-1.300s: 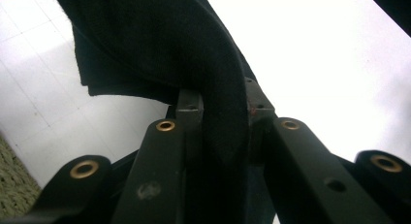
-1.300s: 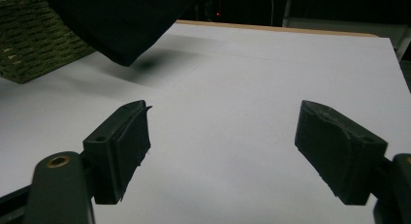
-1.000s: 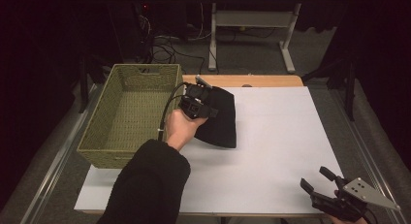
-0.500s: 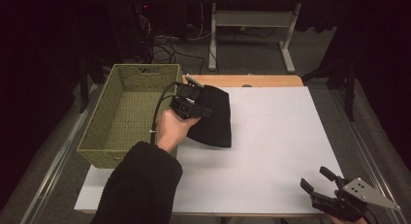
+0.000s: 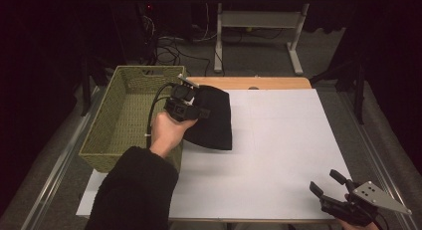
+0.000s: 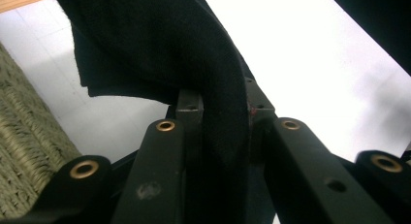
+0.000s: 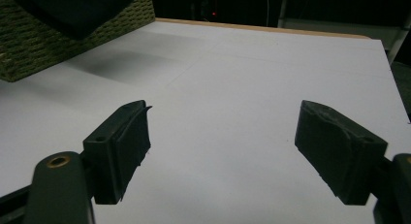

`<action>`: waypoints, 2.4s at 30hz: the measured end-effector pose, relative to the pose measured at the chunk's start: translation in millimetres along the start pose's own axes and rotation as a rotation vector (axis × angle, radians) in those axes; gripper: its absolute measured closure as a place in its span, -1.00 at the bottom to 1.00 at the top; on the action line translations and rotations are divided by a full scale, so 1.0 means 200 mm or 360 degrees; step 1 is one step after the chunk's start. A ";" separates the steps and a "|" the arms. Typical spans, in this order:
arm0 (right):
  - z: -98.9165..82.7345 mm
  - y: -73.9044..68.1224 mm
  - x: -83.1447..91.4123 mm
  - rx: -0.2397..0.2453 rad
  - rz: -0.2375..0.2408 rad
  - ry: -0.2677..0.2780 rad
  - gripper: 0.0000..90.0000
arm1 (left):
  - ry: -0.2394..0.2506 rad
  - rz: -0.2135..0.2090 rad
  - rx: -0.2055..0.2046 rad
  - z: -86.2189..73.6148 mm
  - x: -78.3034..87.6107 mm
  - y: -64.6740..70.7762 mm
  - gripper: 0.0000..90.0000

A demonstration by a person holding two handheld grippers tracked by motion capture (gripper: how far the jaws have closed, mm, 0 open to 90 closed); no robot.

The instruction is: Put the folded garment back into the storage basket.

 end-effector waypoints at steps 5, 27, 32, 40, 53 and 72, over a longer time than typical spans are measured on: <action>0.00 0.00 -0.01 0.0006 -0.0004 -0.0008 -0.54 | 0.0023 -0.0015 0.0018 0.00 0.02 -0.02 0.60; 0.00 -0.01 -0.02 0.0027 -0.0014 -0.0023 -0.54 | 0.0092 -0.0007 0.0069 -0.05 0.20 -0.14 0.60; 0.00 -0.01 -0.02 0.0023 -0.0010 -0.0021 -0.54 | 0.0098 -0.0006 0.0076 -0.06 0.22 -0.17 0.60; 0.00 -0.01 -0.01 0.0015 -0.0011 -0.0021 -0.54 | 0.0122 -0.0001 0.0097 -0.08 0.27 -0.22 0.60; 0.00 -0.01 -0.01 0.0004 -0.0011 -0.0019 -0.54 | 0.0192 0.0023 0.0157 -0.13 0.38 -0.31 0.60; -0.01 -0.01 -0.01 0.0017 -0.0009 -0.0024 -0.54 | 0.0258 0.0081 0.0195 -0.18 0.50 -0.41 0.60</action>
Point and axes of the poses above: each handheld gripper's, and its own axes: x roughly backward along the jaws, z roughly out of its top, y roughly to its right, the point moved 8 cm from there along -x, roughly forward along the jaws, and after that the axes turned 8 degrees about x, right-handed, at the moved point
